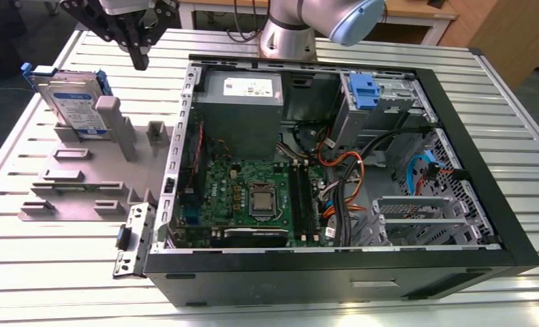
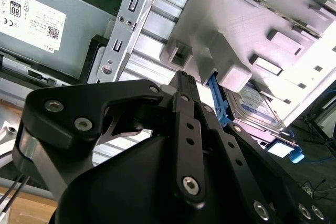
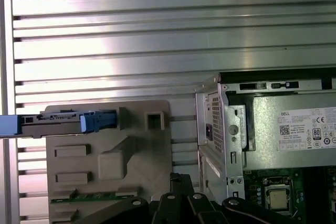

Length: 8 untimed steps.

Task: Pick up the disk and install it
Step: 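Reach for the disk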

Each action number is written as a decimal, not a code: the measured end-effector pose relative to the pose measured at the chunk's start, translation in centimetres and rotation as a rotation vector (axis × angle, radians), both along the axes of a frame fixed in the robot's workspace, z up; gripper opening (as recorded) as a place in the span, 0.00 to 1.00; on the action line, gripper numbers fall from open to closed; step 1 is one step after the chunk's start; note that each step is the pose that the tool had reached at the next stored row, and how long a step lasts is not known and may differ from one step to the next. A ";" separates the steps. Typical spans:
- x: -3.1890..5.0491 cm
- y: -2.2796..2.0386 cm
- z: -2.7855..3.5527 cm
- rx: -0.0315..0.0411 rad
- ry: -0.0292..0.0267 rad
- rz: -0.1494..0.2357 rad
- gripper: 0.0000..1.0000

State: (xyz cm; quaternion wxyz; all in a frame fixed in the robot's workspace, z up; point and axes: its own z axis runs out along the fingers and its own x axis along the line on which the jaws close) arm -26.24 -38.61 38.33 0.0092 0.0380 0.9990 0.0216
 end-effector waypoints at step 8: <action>-0.24 0.00 -0.01 0.0000 -0.0001 0.000 0.11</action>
